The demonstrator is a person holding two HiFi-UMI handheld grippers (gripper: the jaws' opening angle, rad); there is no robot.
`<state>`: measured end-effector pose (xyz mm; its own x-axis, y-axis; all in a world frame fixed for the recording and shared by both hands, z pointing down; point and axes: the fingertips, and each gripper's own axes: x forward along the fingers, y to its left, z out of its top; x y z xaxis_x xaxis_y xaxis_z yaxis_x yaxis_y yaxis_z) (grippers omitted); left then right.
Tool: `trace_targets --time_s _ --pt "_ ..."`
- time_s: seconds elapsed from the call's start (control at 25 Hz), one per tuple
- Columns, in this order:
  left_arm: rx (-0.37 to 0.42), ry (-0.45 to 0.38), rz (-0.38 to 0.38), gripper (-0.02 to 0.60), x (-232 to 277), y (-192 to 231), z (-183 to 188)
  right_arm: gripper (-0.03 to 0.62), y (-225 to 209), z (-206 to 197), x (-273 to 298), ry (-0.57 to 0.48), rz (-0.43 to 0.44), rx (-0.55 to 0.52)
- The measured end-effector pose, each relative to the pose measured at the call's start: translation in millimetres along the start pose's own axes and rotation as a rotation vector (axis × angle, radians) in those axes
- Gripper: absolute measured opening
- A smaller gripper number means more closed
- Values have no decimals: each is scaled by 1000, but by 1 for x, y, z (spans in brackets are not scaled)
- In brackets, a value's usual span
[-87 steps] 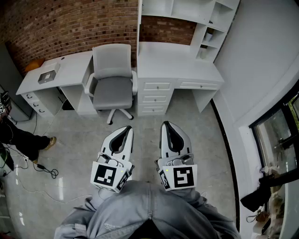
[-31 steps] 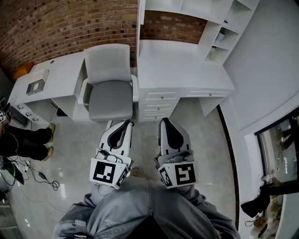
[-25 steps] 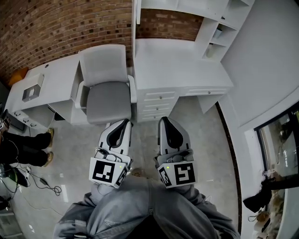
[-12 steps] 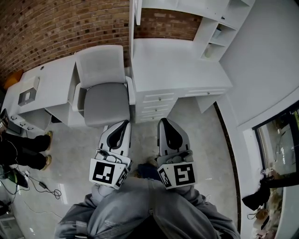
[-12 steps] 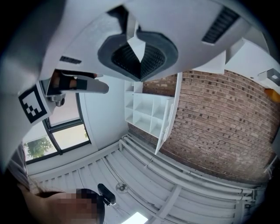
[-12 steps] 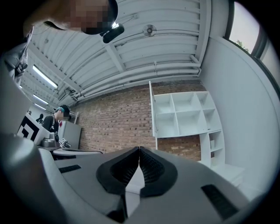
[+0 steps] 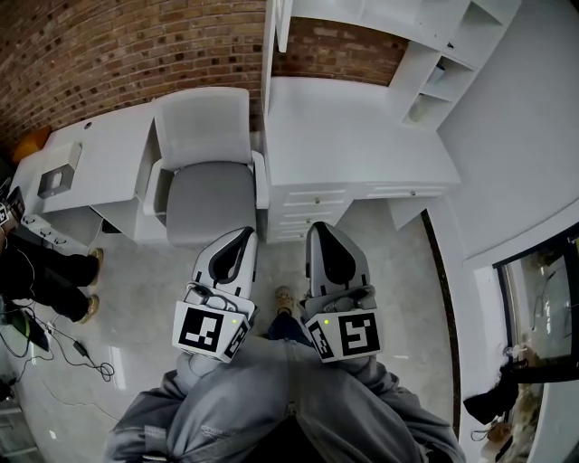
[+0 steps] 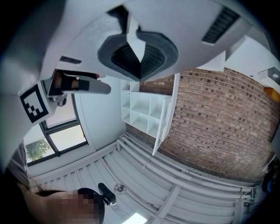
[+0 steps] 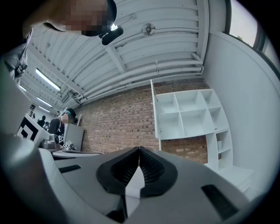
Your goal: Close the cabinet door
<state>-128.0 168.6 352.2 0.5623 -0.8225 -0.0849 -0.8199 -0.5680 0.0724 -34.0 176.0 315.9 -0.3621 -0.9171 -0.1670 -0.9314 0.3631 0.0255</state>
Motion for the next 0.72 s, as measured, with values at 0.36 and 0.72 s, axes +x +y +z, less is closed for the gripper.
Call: trace_targets --time_s 0.36,0.72 --pt "8 -16 19 5 62 26 6 26 -35 -4 61 -8 37 -4" --pt "9 -16 43 5 121 45 3 28 -73 -13 112 -4 70 1"
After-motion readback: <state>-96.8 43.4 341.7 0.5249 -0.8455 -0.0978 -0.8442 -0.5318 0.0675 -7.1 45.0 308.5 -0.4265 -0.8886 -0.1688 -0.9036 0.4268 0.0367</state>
